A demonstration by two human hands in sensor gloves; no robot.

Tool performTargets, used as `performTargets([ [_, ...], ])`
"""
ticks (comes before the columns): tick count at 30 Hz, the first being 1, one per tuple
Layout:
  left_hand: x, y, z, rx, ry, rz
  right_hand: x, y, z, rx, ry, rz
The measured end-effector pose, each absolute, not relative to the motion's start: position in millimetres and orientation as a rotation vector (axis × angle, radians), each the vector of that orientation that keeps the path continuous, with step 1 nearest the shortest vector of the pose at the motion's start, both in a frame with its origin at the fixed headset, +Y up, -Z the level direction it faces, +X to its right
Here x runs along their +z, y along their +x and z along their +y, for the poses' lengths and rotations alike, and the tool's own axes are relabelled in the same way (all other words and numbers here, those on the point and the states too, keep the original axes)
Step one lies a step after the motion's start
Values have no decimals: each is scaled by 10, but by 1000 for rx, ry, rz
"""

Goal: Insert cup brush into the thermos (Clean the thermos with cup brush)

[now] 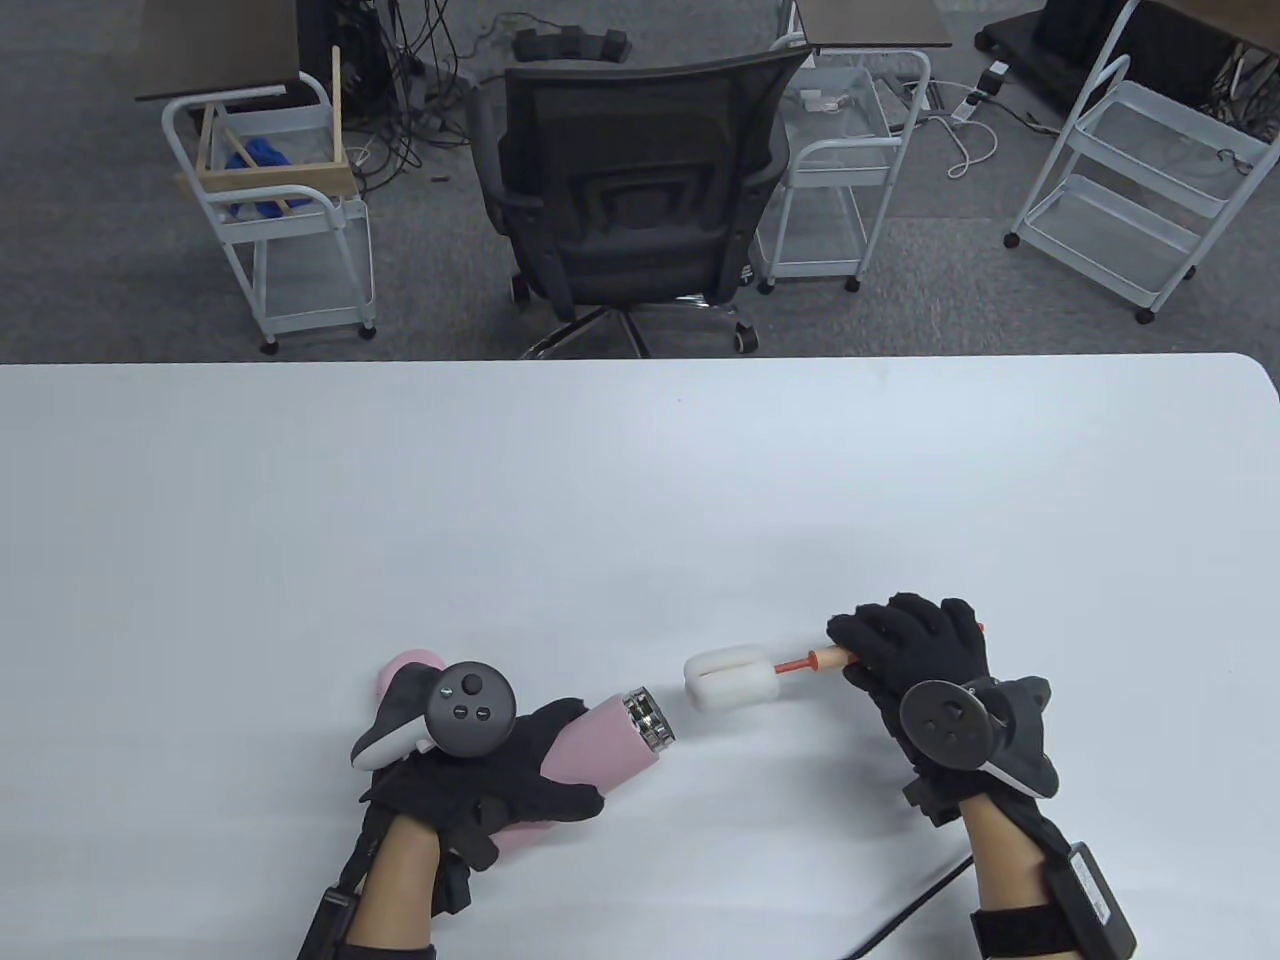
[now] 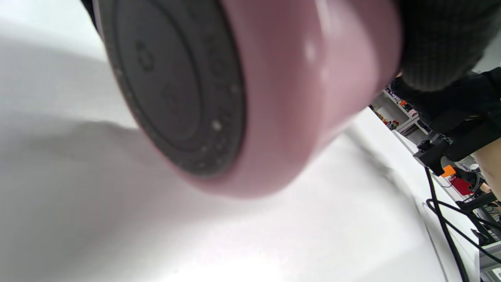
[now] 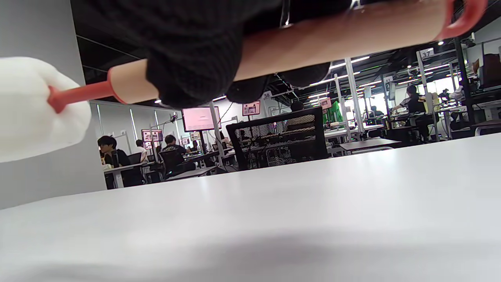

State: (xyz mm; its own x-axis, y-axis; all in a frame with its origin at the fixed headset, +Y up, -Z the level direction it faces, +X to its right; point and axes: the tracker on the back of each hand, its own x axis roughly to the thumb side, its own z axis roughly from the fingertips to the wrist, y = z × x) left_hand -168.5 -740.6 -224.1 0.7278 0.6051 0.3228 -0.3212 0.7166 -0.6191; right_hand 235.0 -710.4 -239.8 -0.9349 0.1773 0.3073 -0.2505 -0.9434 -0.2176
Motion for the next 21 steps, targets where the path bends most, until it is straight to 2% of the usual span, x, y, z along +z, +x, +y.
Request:
performTargets([
  [13, -2224, -1612, -7422, 492, -574, -563, -2232, 1864, -7113, 2942, 702, -459],
  [21, -2235, -1648, -7455, 482, -591, -547, -2154, 1590, -7176, 2941, 785, -430],
])
